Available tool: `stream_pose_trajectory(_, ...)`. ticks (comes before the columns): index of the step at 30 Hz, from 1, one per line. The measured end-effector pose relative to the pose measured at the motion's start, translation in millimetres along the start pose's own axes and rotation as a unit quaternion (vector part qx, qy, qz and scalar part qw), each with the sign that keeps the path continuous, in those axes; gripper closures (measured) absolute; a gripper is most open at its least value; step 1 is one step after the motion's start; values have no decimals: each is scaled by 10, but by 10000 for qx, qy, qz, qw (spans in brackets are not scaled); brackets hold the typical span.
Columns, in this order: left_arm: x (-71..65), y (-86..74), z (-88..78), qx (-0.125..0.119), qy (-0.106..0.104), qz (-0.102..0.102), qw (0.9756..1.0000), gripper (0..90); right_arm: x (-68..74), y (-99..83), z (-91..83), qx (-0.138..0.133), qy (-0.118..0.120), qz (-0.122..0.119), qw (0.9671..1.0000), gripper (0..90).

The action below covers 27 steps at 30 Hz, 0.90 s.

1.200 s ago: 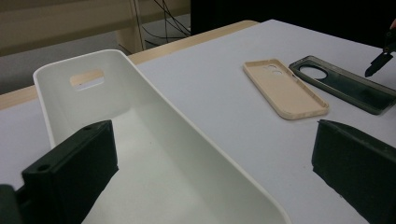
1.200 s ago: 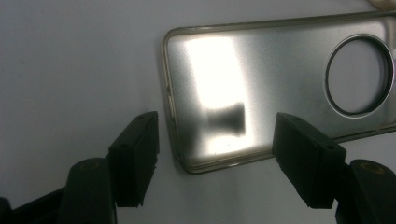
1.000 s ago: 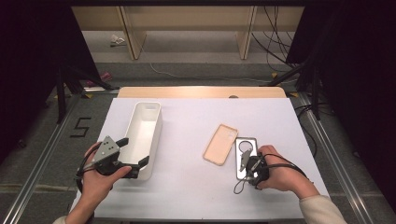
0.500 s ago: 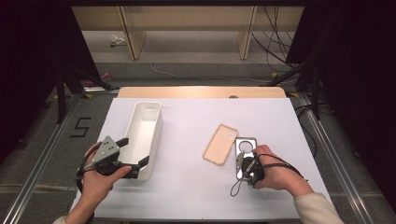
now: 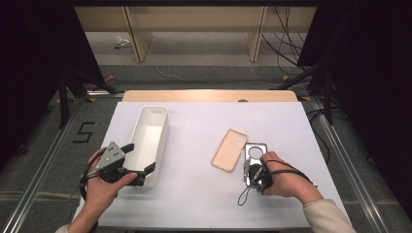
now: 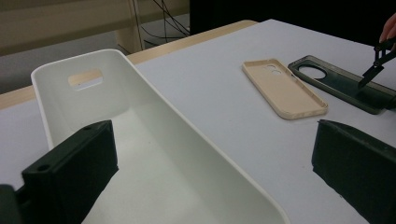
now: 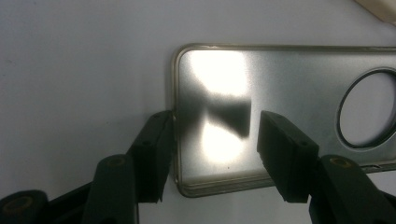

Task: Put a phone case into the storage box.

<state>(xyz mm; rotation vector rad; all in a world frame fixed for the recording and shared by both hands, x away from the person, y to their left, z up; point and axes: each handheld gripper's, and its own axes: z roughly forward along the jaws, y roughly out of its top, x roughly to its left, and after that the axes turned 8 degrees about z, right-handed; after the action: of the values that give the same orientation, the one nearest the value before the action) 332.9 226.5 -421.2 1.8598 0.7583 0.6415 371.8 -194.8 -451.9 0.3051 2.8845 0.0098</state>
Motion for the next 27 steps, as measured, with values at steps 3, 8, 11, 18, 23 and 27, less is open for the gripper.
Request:
stream_pose_trajectory(3, 1, 1, -1, -2, 0, 4, 10000, 0, 5, 17, -2, 28, 11, -30, 10000, 480)
stream_pose_trajectory(8, -2, 0, 0, 5, -8, 7, 10000, 0, 10, 17, 0, 7, 113, -44, 9999, 562)
stream_pose_trajectory(11, -3, 1, 2, 7, -13, 10, 10000, 0, 27, 21, -6, 54, 216, -57, 9997, 634)
stream_pose_trajectory(18, -8, -1, 5, 10, -26, 16, 10000, 0, 53, 39, -13, 162, 292, -110, 9994, 720)
stream_pose_trajectory(23, -7, 0, 4, 7, -30, 23, 10000, 0, 66, 45, -11, 177, 317, -117, 9993, 760)
stream_pose_trajectory(27, -7, 0, 4, 4, -32, 23, 10000, 0, 68, 50, -8, 170, 334, -177, 9991, 785)
